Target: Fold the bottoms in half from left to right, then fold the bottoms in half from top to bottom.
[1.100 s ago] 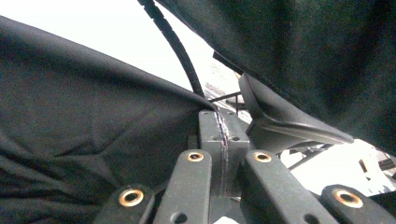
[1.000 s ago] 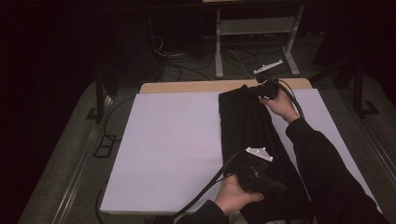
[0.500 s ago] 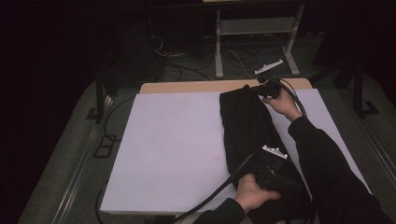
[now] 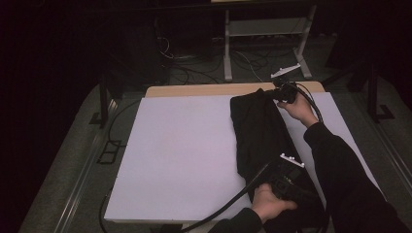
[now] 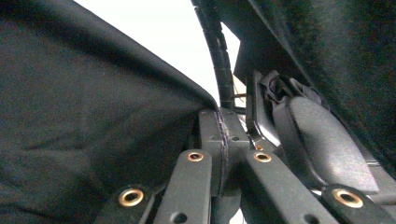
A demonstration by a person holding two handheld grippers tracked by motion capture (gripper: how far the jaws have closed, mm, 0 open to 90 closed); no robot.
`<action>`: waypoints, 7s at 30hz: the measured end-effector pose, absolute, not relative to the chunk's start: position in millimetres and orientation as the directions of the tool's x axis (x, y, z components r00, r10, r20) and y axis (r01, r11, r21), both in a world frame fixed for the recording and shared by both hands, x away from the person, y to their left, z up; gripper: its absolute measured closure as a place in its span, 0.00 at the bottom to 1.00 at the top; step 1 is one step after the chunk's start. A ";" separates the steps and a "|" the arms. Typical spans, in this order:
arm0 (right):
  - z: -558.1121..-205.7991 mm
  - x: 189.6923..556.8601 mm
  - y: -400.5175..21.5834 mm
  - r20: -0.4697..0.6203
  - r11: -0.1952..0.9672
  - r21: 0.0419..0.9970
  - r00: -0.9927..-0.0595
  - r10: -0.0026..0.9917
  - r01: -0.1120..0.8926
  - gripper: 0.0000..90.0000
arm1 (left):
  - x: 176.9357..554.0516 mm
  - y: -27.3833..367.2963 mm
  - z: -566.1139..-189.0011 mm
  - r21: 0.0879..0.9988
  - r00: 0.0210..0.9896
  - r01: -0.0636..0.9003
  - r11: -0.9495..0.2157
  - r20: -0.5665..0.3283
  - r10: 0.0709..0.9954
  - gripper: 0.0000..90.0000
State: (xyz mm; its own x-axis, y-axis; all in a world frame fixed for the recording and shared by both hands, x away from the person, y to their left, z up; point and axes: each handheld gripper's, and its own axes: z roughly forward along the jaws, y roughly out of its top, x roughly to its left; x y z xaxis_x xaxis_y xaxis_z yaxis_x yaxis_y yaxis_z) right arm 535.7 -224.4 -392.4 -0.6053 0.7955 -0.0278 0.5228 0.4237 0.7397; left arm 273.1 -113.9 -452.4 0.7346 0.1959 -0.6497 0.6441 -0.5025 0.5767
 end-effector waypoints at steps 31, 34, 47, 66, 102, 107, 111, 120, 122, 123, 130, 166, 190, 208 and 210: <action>-390.0 513.7 -255.8 0.145 0.237 0.784 -0.540 0.829 0.574 0.05 | 283.0 -68.4 -424.4 0.761 0.812 0.583 -0.283 -0.545 0.209 0.24; -385.8 508.3 -257.1 0.150 0.217 0.797 -0.534 0.832 0.564 0.00 | 285.6 -53.3 -419.4 0.785 0.825 0.562 -0.262 -0.511 0.239 0.20; -380.2 499.3 -258.0 0.160 0.244 0.767 -0.546 0.822 0.593 0.00 | 297.5 -19.5 -400.0 0.844 0.869 0.467 -0.263 -0.383 0.313 0.02; -391.3 488.1 -270.1 0.198 0.217 0.764 -0.541 0.818 0.608 0.00 | 319.9 6.8 -381.6 0.859 0.859 0.436 -0.269 -0.309 0.408 0.00; -403.5 475.5 -266.1 0.231 0.226 0.759 -0.578 0.782 0.610 0.00 | 376.1 36.0 -344.6 0.870 0.817 0.414 -0.270 -0.224 0.531 0.00; -403.2 473.9 -265.9 0.231 0.229 0.760 -0.582 0.780 0.609 0.00 | 387.1 37.2 -339.4 0.868 0.813 0.411 -0.277 -0.212 0.542 0.00; -402.9 473.4 -266.4 0.229 0.230 0.762 -0.583 0.779 0.606 0.00 | 395.9 36.5 -333.6 0.865 0.825 0.409 -0.290 -0.215 0.523 0.00; -404.6 473.2 -269.2 0.236 0.226 0.757 -0.580 0.780 0.612 0.00 | 416.0 34.7 -330.9 0.853 0.820 0.412 -0.320 -0.195 0.538 0.00; -405.3 473.4 -269.9 0.240 0.225 0.755 -0.579 0.779 0.615 0.00 | 419.6 34.4 -332.3 0.854 0.813 0.408 -0.322 -0.180 0.553 0.00; -405.7 473.4 -270.3 0.243 0.224 0.754 -0.579 0.779 0.617 0.00 | 421.3 34.6 -333.5 0.857 0.811 0.404 -0.321 -0.173 0.559 0.00; -411.2 475.5 -271.4 0.262 0.218 0.742 -0.574 0.776 0.633 0.00 | 435.8 37.4 -345.9 0.855 0.786 0.437 -0.281 -0.211 0.581 0.00; -426.1 497.0 -283.4 0.299 0.168 0.674 -0.473 0.829 0.720 0.04 | 492.6 50.5 -431.0 0.719 0.566 0.693 -0.058 -0.492 0.661 0.00; -441.6 517.2 -280.4 0.377 0.194 0.553 -0.451 0.809 0.810 0.30 | 494.1 48.5 -460.3 0.656 0.501 0.755 -0.029 -0.547 0.670 0.22; -449.9 520.5 -273.4 0.446 0.130 0.490 -0.376 0.812 0.862 0.79 | 495.6 43.7 -467.0 0.615 0.439 0.788 -0.005 -0.557 0.705 0.69; -451.8 520.6 -273.4 0.464 0.114 0.481 -0.362 0.808 0.869 0.86 | 496.6 44.8 -468.2 0.601 0.416 0.799 0.018 -0.573 0.706 0.77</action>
